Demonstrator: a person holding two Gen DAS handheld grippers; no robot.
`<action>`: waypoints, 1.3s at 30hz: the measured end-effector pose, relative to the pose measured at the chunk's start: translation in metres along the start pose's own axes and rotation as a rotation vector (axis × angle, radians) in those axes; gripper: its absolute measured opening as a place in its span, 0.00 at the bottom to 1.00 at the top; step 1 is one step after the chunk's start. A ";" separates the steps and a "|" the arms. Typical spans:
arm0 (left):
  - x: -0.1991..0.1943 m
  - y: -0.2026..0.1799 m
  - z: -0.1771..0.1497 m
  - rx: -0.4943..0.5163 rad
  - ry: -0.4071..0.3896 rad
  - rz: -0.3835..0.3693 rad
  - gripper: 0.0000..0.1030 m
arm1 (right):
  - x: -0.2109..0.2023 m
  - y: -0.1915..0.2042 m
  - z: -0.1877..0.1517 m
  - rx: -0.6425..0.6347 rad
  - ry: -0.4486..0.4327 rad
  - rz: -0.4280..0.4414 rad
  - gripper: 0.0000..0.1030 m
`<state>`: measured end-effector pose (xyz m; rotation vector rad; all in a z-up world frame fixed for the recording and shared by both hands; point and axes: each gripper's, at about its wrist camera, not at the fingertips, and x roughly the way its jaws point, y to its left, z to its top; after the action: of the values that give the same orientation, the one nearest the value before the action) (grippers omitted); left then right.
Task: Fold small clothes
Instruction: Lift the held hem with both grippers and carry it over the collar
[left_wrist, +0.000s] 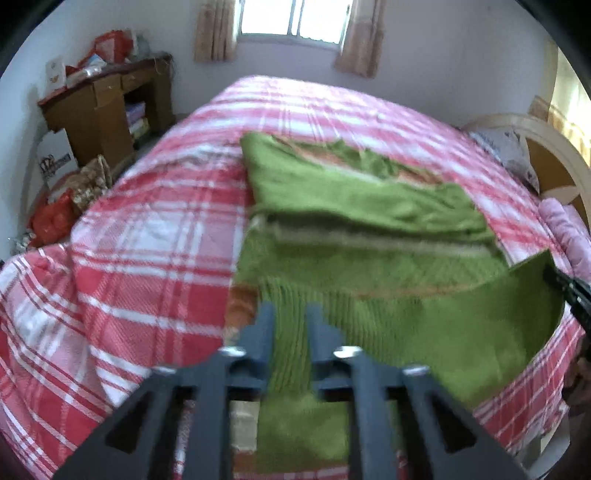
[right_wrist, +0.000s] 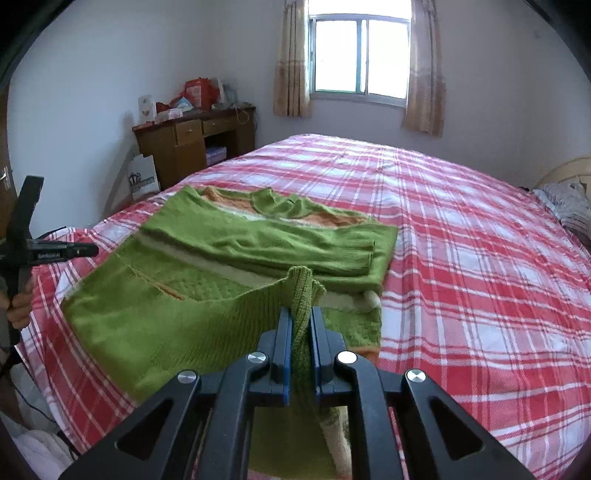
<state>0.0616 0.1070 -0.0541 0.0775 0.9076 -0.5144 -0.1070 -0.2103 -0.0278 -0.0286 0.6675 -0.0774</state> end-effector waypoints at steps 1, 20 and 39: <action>0.005 0.000 -0.004 0.000 0.011 0.007 0.63 | 0.000 -0.002 -0.002 0.005 0.003 -0.002 0.08; 0.025 -0.002 -0.012 -0.011 0.039 0.007 0.40 | -0.005 -0.012 -0.022 0.060 0.027 -0.008 0.08; -0.019 -0.007 0.043 -0.099 -0.127 -0.009 0.08 | -0.006 -0.014 0.022 0.029 -0.071 -0.049 0.08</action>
<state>0.0796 0.0964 -0.0117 -0.0487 0.8083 -0.4762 -0.0989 -0.2233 -0.0059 -0.0192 0.5944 -0.1325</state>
